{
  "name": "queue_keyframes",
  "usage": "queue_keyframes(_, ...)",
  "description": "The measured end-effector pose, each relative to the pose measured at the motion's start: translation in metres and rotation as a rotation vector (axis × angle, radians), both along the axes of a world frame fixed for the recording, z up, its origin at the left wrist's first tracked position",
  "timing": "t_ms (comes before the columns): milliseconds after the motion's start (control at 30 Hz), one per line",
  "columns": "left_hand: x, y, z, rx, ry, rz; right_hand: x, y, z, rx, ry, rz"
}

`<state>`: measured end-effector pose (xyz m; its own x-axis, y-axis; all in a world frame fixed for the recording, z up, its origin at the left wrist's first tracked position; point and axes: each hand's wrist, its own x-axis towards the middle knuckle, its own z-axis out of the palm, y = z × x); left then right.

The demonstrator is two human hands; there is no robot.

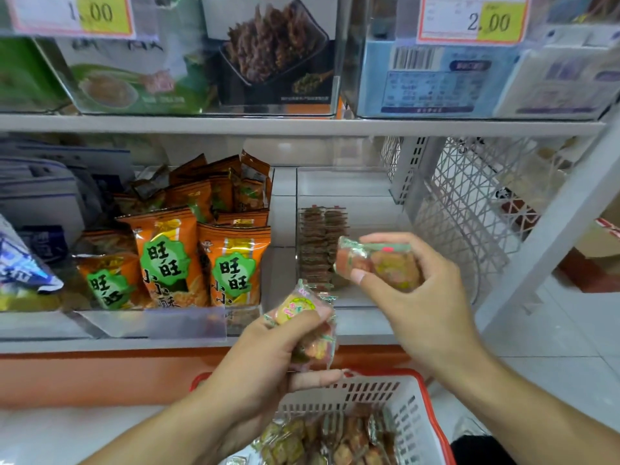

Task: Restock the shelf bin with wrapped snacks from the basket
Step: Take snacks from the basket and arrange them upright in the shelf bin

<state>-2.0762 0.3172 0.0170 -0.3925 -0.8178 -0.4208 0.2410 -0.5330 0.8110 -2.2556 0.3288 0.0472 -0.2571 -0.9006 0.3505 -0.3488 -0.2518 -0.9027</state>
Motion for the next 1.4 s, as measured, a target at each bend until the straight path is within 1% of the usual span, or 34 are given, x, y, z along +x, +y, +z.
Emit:
queue_keyframes(67, 0.002, 0.0, 0.001, -0.024, -0.018, -0.017, 0.005, 0.005, -0.003, -0.155, 0.309, 0.104)
queue_keyframes(100, 0.003, 0.0, 0.002, -0.043, -0.026, -0.039, 0.007, 0.007, -0.007, -0.185, 0.409, 0.159)
queue_keyframes(133, 0.004, 0.0, 0.003, -0.057, -0.035, -0.057, 0.01, 0.008, -0.01, -0.185, 0.465, 0.204)
queue_keyframes(167, 0.006, -0.002, 0.005, -0.066, -0.039, -0.07, 0.01, 0.009, -0.012, -0.156, 0.474, 0.242)
queue_keyframes(267, 0.013, -0.006, 0.011, -0.093, -0.013, -0.112, 0.005, 0.006, -0.012, -0.039, 0.348, 0.366)
queue_keyframes(400, 0.023, -0.011, 0.02, -0.11, 0.082, -0.188, 0.002, 0.005, -0.011, -0.031, 0.312, 0.39)
queue_keyframes(467, 0.024, -0.011, 0.021, -0.046, 0.113, -0.164, 0.001, 0.006, -0.012, -0.037, 0.336, 0.407)
queue_keyframes(533, 0.022, -0.01, 0.02, -0.012, 0.09, -0.125, 0.0, 0.006, -0.012, -0.017, 0.365, 0.438)
queue_keyframes(600, 0.021, -0.011, 0.017, -0.014, 0.049, -0.083, 0.0, 0.006, -0.011, 0.042, 0.302, 0.511)
queue_keyframes(633, 0.021, -0.011, 0.016, -0.01, 0.049, -0.076, 0.0, 0.005, -0.009, 0.085, 0.22, 0.549)
queue_keyframes(700, 0.022, -0.011, 0.016, -0.007, 0.064, -0.073, -0.001, 0.005, -0.003, 0.177, -0.066, 0.597)
queue_keyframes(733, 0.022, -0.012, 0.016, -0.01, 0.067, -0.06, -0.003, 0.005, 0.0, 0.2, -0.194, 0.589)
queue_keyframes(833, 0.02, -0.012, 0.014, -0.038, 0.063, -0.008, -0.009, 0.004, 0.004, 0.213, -0.382, 0.511)
queue_keyframes(933, 0.02, -0.012, 0.014, -0.069, 0.085, 0.003, -0.009, 0.003, 0.006, 0.311, -0.587, 0.492)
queue_keyframes(967, 0.02, -0.012, 0.014, -0.077, 0.089, 0.007, -0.008, 0.002, 0.007, 0.331, -0.594, 0.491)
queue_keyframes(1067, 0.019, -0.012, 0.016, -0.106, 0.086, 0.021, -0.009, 0.002, 0.007, 0.354, -0.478, 0.497)
queue_keyframes(1267, 0.02, -0.012, 0.019, -0.12, 0.064, 0.016, -0.009, 0.002, 0.005, 0.356, -0.44, 0.48)
queue_keyframes(1400, 0.021, -0.013, 0.02, -0.135, 0.034, -0.027, -0.01, 0.002, 0.008, 0.422, -0.367, 0.485)
